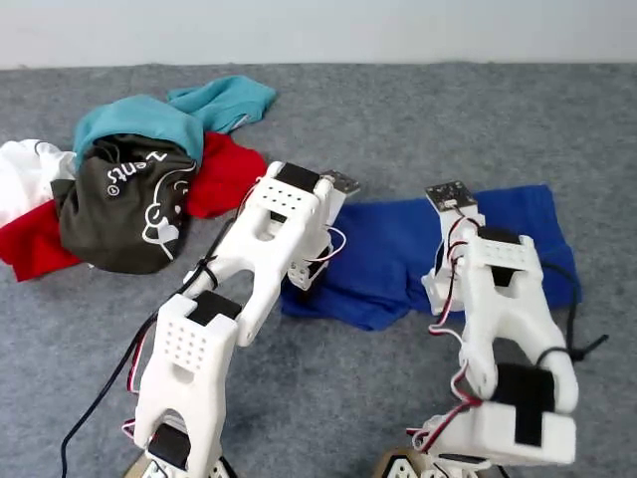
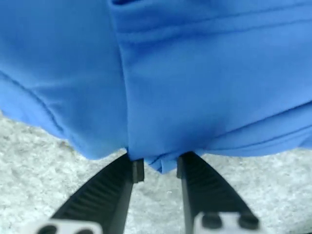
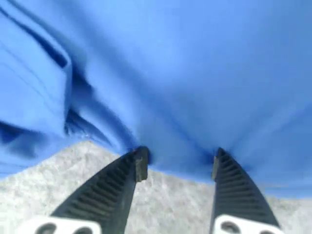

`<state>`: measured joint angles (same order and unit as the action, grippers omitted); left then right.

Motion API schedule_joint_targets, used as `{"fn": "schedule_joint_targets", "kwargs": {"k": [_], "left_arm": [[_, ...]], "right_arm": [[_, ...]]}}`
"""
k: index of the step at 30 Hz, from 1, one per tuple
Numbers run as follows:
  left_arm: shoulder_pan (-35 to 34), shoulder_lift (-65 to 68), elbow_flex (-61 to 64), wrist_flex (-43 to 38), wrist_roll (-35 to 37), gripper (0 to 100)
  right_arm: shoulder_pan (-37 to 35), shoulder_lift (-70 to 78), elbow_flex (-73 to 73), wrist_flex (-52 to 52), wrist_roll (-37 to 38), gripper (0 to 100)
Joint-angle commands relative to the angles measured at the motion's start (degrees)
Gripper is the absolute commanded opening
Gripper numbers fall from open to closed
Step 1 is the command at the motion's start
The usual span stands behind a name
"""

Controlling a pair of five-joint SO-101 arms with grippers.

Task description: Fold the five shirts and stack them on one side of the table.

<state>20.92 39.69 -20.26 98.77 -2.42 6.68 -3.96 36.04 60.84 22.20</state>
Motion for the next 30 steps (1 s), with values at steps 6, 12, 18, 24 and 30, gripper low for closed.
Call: {"fn": "schedule_joint_targets", "kwargs": {"k": [6, 12, 18, 24, 30], "left_arm": [[0.35, -10.55, 2.24, 1.85, -0.62, 13], [0.35, -18.81, 5.23, 1.58, -2.99, 13], [0.44, -18.64, 5.32, -4.04, -2.73, 13], [0.44, -14.77, 5.14, -9.58, -2.64, 13], [0.44, -13.19, 5.14, -9.67, -2.64, 13]], "right_arm": [[1.98, -17.27, -0.18, 4.53, 0.62, 23.0], [1.80, -18.42, -0.09, 3.82, -0.44, 23.0], [5.76, -17.71, -0.09, -2.33, -1.85, 23.0], [14.37, -10.07, -0.18, -10.86, -1.85, 23.0], [20.53, -0.22, -0.35, -18.42, -1.49, 23.0]]}}
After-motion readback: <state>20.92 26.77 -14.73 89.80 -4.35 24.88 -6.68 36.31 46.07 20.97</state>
